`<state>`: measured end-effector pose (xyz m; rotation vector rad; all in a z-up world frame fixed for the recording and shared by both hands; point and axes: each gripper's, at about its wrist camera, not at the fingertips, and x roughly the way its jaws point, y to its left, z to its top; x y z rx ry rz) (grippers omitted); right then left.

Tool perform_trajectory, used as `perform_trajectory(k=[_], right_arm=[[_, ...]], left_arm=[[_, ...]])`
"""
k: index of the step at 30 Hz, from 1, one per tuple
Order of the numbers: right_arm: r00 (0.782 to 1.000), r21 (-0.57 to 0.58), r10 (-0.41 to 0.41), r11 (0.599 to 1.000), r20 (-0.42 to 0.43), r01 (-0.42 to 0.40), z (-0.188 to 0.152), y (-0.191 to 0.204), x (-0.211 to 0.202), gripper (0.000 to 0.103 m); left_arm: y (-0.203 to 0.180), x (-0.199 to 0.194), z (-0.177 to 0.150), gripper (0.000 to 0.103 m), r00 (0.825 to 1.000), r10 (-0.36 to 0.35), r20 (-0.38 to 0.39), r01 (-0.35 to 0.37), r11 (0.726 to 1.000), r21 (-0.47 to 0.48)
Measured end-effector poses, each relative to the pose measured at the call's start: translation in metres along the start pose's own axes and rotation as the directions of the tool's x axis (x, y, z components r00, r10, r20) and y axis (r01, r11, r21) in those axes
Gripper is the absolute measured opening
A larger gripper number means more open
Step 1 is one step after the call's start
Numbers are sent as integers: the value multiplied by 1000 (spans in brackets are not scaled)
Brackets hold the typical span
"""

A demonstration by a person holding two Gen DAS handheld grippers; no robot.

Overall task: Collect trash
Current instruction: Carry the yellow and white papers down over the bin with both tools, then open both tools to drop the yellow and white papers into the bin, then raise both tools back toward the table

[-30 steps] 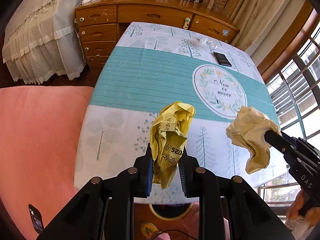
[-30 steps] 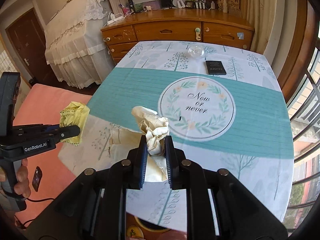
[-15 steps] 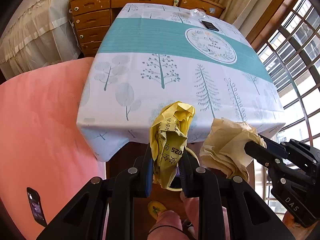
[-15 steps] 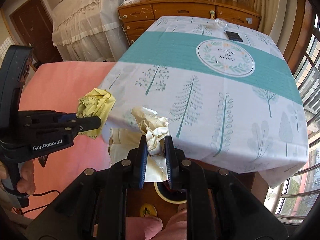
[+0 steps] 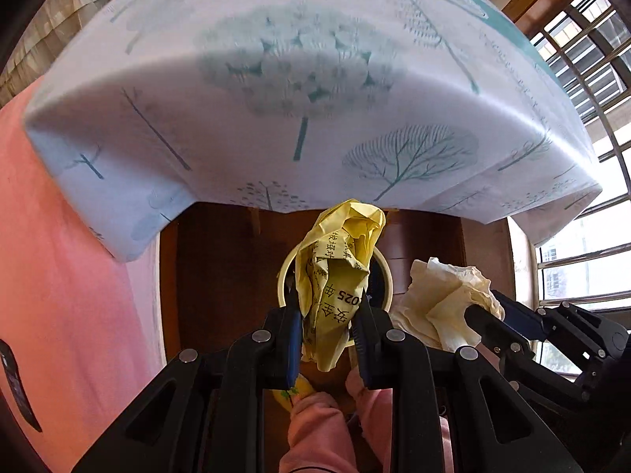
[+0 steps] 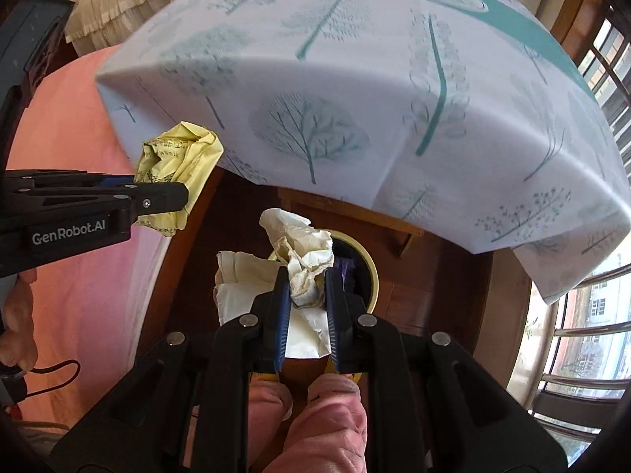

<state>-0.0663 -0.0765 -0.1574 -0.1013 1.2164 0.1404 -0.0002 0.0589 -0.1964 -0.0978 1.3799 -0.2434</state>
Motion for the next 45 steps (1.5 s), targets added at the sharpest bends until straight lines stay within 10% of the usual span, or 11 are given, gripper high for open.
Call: perform_trajectory(k=[19, 24, 26, 45], right_arm=[[996, 170, 44, 985, -71, -31, -53, -60, 196, 14], [989, 210, 82, 976, -121, -55, -62, -71, 232, 16], [985, 228, 91, 972, -145, -56, -66, -73, 240, 17], [992, 172, 76, 983, -101, -58, -47, -55, 170, 20]], left_arm=[[9, 201, -23, 27, 993, -66, -97, 59, 996, -67], [14, 222, -31, 81, 989, -76, -131, 64, 993, -96], [15, 230, -35, 86, 987, -77, -143, 61, 991, -118], [9, 125, -36, 86, 999, 42, -4, -42, 993, -111]])
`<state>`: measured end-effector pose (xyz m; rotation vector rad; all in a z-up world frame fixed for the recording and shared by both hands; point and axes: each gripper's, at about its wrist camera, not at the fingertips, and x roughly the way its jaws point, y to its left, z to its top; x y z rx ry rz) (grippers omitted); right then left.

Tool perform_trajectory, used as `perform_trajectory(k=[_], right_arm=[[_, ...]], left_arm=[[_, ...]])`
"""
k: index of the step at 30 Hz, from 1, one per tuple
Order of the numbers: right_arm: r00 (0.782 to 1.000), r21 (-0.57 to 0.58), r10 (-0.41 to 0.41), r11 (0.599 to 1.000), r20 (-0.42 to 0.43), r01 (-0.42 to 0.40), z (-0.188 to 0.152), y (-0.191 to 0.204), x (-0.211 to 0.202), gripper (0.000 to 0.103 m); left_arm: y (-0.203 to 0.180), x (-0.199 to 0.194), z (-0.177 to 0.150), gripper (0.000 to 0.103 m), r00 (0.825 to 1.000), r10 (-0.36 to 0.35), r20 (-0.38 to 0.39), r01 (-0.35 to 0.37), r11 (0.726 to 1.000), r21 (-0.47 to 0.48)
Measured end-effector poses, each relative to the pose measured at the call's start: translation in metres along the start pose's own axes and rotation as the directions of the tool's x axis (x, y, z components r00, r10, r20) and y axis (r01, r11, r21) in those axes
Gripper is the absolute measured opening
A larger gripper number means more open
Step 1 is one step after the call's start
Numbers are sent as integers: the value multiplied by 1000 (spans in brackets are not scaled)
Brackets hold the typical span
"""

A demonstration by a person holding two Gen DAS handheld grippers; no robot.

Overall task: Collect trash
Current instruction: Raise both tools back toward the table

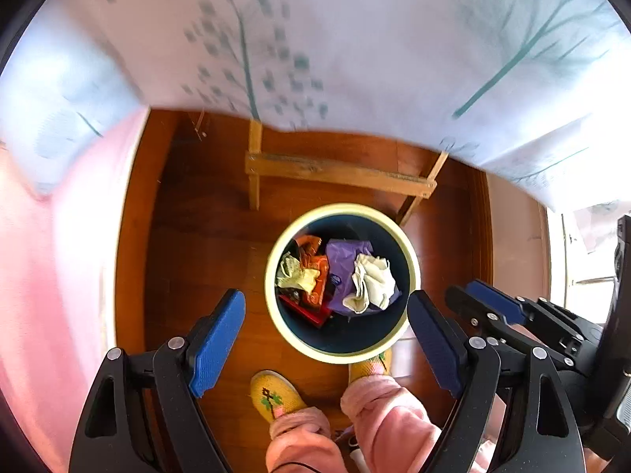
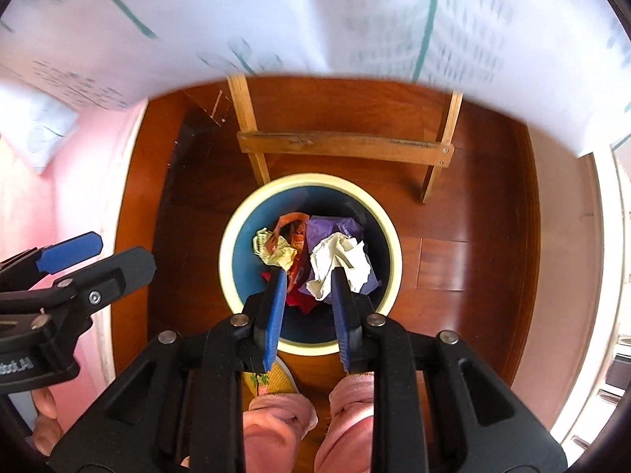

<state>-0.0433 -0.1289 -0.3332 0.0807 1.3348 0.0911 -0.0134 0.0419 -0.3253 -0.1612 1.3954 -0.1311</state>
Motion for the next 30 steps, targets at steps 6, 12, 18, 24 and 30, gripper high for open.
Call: perform_trajectory(k=[6, 12, 18, 24, 30], right_arm=[[1000, -15, -9, 1000, 26, 9, 9, 14, -57, 20], [998, -43, -6, 999, 62, 9, 18, 30, -129, 20], [992, -54, 4, 999, 129, 3, 25, 45, -209, 20], [975, -56, -2, 998, 222, 15, 36, 55, -286, 20], [944, -36, -21, 999, 331, 35, 49, 57, -355, 20]], left_arm=[[-2, -56, 5, 86, 999, 21, 38, -20, 1000, -22], [-6, -130, 11, 86, 996, 28, 84, -26, 999, -24], [-13, -215, 18, 86, 987, 34, 157, -35, 999, 3], [-22, -294, 24, 86, 973, 33, 226, -36, 999, 9], [-40, -350, 35, 86, 959, 14, 282, -31, 998, 56]])
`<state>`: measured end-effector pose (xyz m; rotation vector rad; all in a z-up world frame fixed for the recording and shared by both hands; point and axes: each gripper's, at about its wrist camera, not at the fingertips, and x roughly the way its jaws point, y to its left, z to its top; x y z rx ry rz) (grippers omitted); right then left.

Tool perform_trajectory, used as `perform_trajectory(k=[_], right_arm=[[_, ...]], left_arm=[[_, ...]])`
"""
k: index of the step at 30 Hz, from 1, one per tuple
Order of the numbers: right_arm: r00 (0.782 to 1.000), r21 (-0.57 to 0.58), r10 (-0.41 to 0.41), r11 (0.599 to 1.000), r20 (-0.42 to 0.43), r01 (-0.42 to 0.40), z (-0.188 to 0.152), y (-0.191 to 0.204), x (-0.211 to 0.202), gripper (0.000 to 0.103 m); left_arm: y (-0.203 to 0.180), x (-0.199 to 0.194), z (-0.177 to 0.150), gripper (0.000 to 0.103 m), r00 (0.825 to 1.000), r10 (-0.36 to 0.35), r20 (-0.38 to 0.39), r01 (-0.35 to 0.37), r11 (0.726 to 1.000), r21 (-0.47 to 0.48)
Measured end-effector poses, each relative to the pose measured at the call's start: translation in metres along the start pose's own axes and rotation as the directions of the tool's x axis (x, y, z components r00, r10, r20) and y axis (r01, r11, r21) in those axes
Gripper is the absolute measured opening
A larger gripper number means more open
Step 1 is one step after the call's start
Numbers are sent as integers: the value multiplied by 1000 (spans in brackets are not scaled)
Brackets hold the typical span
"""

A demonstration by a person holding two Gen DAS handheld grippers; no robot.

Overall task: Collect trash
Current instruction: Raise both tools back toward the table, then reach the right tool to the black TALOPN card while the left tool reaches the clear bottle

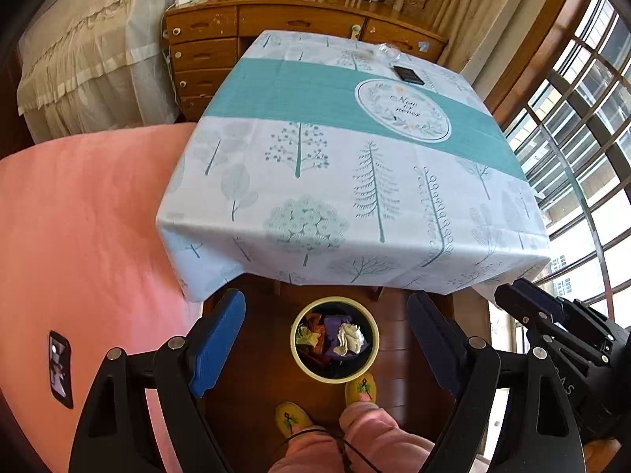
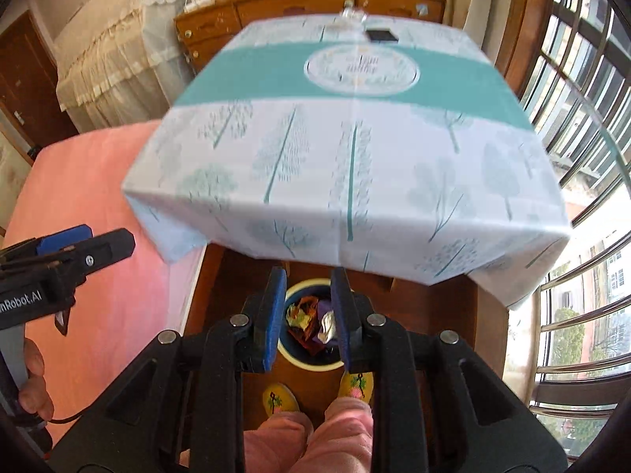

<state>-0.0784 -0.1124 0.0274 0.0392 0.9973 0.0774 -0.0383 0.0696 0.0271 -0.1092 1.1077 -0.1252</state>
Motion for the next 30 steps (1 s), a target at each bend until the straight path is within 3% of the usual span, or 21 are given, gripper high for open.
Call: perform_trajectory(k=[11, 18, 20, 23, 30], right_arm=[[979, 17, -44, 999, 197, 41, 57, 5, -71, 20], [966, 31, -82, 997, 246, 76, 87, -5, -85, 21], [965, 40, -79, 997, 252, 72, 99, -11, -82, 23], [962, 51, -68, 997, 265, 56, 121, -25, -71, 41], [968, 6, -2, 1000, 252, 0, 203, -68, -7, 42]], left_arm=[[-19, -69, 58, 86, 987, -50, 153, 40, 997, 68], [-27, -69, 89, 87, 980, -75, 187, 58, 994, 93], [-29, -63, 102, 87, 980, -69, 188, 51, 994, 95], [-29, -48, 127, 87, 980, -72, 188, 58, 995, 82], [-45, 5, 210, 88, 982, -14, 189, 10, 1000, 20]])
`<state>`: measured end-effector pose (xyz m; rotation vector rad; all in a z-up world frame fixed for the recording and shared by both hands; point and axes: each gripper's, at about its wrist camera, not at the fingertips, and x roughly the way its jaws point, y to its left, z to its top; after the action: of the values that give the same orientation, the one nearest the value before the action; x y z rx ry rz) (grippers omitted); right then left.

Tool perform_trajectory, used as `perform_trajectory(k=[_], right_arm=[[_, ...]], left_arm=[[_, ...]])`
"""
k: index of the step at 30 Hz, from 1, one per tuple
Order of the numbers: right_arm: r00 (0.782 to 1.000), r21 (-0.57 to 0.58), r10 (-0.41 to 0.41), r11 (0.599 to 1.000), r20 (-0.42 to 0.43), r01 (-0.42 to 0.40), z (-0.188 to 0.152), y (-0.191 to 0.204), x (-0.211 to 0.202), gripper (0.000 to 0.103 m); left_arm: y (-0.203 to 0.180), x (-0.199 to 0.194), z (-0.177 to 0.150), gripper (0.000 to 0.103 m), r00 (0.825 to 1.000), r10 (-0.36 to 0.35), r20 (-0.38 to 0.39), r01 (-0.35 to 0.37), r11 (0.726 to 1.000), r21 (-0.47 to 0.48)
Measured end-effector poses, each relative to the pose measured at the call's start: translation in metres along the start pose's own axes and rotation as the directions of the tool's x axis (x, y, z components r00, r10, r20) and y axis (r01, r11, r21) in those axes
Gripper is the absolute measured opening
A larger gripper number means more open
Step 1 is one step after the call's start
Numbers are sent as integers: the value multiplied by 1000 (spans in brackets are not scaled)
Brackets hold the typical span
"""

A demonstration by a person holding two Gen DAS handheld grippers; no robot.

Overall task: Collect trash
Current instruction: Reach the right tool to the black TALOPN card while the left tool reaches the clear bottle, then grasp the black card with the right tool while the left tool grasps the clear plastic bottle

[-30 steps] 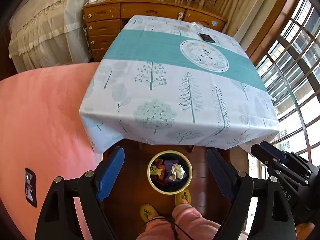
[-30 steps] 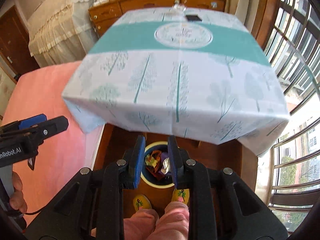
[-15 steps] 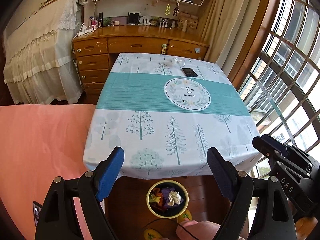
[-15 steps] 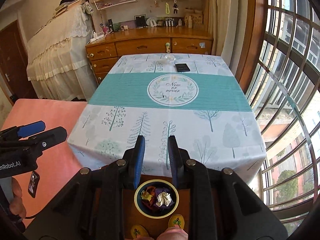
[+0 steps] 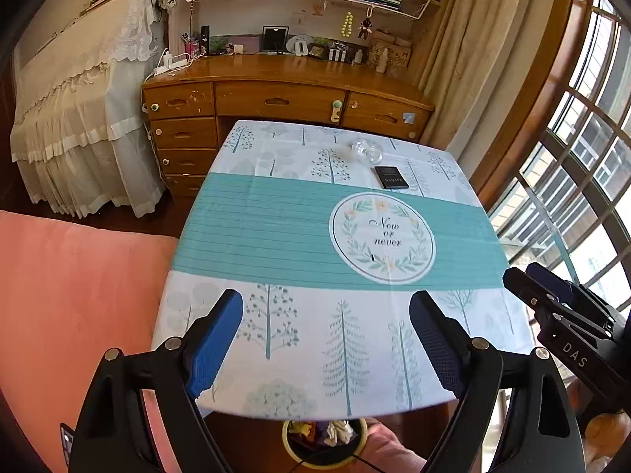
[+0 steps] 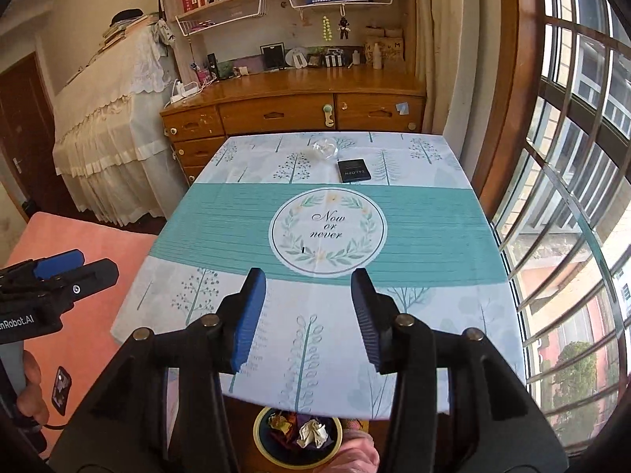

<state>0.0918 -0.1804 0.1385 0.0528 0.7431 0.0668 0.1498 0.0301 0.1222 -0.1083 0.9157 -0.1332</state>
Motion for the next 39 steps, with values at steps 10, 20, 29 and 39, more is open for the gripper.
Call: perform_trajectory(k=[10, 20, 29, 39], right_arm=[[990, -21, 75, 997, -122, -78, 108, -83, 189, 53], [965, -29, 70, 996, -251, -80, 159, -118, 379, 54], [952, -72, 27, 996, -304, -52, 165, -102, 452, 54], [962, -175, -42, 985, -270, -6, 145, -88, 465, 55]], left_arm=[[-53, 146, 115, 93, 995, 48, -83, -56, 995, -88], [-66, 259, 175, 93, 980, 128, -154, -145, 984, -101], [-59, 327, 215, 93, 967, 177, -181, -194, 978, -80], [-57, 365, 240, 93, 968, 150, -199, -174, 979, -109]])
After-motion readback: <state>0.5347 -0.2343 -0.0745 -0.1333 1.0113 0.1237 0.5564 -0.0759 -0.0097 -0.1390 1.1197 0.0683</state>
